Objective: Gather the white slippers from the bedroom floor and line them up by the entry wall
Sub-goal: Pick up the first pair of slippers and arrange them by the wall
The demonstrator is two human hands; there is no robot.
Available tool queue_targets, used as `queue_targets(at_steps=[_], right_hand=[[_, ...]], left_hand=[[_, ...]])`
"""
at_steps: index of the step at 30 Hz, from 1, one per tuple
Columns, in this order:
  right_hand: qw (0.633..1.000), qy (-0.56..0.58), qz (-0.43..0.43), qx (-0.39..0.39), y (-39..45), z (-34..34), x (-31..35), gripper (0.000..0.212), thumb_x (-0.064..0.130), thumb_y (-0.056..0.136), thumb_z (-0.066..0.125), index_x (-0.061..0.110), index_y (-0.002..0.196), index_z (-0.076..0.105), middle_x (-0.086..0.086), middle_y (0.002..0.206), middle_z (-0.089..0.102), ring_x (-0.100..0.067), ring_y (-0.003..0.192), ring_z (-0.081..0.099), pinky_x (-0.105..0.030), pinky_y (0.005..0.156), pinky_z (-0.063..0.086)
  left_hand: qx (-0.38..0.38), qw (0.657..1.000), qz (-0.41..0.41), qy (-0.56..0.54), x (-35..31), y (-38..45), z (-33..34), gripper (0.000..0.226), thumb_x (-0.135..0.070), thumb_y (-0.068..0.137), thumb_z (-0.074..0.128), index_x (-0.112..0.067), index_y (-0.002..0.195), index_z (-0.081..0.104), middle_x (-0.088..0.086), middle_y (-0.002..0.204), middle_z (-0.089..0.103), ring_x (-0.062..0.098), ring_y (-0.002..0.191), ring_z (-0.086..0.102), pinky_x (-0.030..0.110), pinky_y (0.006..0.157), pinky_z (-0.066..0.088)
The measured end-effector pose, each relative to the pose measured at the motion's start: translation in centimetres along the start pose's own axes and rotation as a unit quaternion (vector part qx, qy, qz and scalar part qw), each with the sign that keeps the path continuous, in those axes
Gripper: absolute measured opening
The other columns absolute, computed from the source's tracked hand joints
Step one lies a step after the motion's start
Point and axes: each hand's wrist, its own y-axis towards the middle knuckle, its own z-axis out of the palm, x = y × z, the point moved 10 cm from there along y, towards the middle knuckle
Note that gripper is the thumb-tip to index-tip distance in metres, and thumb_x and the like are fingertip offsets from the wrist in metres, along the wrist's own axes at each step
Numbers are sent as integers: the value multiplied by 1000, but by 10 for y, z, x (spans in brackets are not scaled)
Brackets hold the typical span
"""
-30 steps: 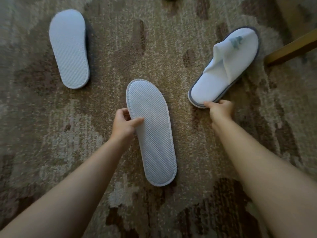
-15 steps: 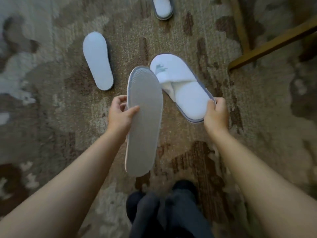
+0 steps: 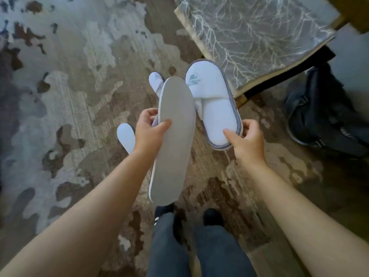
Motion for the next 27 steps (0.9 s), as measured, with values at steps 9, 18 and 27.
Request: queue_targets(at_steps=[9, 18, 27], right_hand=[[953, 52, 92, -283, -113, -121, 27, 26, 18, 80, 60, 22, 94, 39, 17, 82, 44, 0, 74, 47, -9, 50, 39], [795, 134, 152, -571, -370, -227, -5, 20, 8, 81, 56, 12, 92, 40, 8, 78, 44, -5, 69, 46, -9, 46, 40], [590, 167, 196, -765, -710, -233, -59, 22, 3, 80, 56, 5, 98, 43, -6, 90, 50, -22, 85, 50, -23, 58, 42]], left_hand=[[236, 968, 76, 47, -104, -41, 92, 25, -8, 74, 64, -29, 76, 49, -5, 80, 56, 19, 75, 58, 33, 64, 51], [495, 829, 201, 164, -112, -250, 205, 23, -17, 77, 62, -20, 95, 48, 4, 97, 59, 15, 76, 58, 38, 68, 53], [707, 630, 236, 218, -1, -583, 211, 30, -18, 79, 61, -18, 105, 47, -1, 102, 53, 16, 87, 55, 30, 71, 48]])
